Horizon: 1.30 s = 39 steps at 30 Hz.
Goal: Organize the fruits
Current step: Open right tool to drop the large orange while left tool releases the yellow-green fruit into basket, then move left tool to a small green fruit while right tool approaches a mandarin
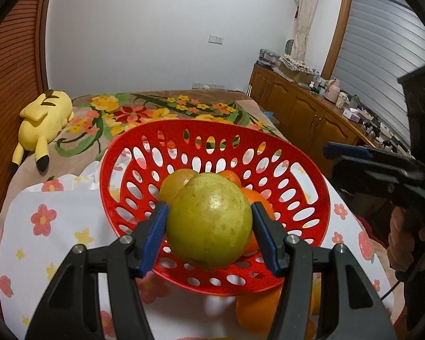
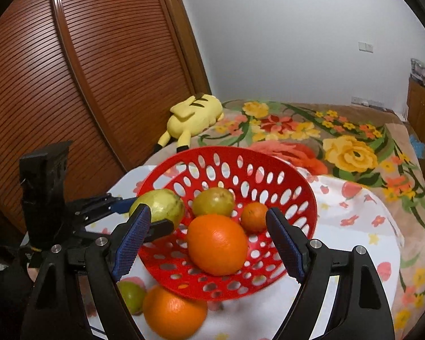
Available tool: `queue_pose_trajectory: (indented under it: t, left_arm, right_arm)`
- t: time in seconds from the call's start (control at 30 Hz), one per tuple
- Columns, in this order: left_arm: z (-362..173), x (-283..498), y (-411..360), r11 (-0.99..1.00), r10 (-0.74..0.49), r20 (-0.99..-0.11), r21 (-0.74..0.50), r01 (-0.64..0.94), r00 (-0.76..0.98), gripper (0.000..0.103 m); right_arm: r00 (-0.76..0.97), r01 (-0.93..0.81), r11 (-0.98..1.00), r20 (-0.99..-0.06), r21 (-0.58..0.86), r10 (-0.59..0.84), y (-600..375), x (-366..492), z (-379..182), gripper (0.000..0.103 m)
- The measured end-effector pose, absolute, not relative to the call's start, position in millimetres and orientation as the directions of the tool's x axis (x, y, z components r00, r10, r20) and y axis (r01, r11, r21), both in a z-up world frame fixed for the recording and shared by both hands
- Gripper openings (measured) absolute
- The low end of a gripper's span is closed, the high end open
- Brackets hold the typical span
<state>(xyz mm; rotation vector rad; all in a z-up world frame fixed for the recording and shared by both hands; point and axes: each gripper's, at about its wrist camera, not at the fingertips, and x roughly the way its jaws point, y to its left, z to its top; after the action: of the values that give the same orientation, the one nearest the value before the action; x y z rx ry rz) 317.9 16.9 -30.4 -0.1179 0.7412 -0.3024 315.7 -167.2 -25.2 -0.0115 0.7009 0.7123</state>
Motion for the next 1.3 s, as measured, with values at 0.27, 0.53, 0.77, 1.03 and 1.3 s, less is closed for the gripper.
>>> queue_pose_trajectory:
  t: [0.27, 0.53, 0.77, 1.03, 1.3]
  left_arm:
    - [-11.6, 305.7, 16.4, 0.952, -0.305, -0.606, -0.196, 0.234, 0.734, 0.064]
    - [-4.1, 255.8, 23.7, 0.95, -0.312, -0.584, -0.182, 0.254, 0.749, 0.07]
    - [-8.8, 210.4, 33.3, 0.956, -0.293, -0.57, -0.157, 0.249, 0.768, 0.073]
    - [-14.1, 175.6, 35.2, 0.968, -0.246, -0.578, -0.111, 0.223, 0.778, 0.074]
    - [-21.7, 157.2, 29.8, 0.981, -0.182, -0.572, -0.047, 0.189, 0.8, 0.075]
  right_arm:
    - [0.553, -0.582, 0.782, -0.596, 0.223, 0.582, -180.7, 295.4, -30.1, 0.086]
    - [0.598, -0.563, 0.806, -0.584, 0.182, 0.549, -190.8, 250.8, -32.2, 0.086]
    - [0.624, -0.535, 0.827, -0.579, 0.173, 0.524, -198.0, 205.6, -49.6, 0.086]
    - [0.671, -0.487, 0.861, -0.567, 0.149, 0.478, -211.2, 165.2, -64.0, 0.086]
    - [0.705, -0.445, 0.889, -0.57, 0.108, 0.422, -228.6, 145.3, -80.8, 0.085]
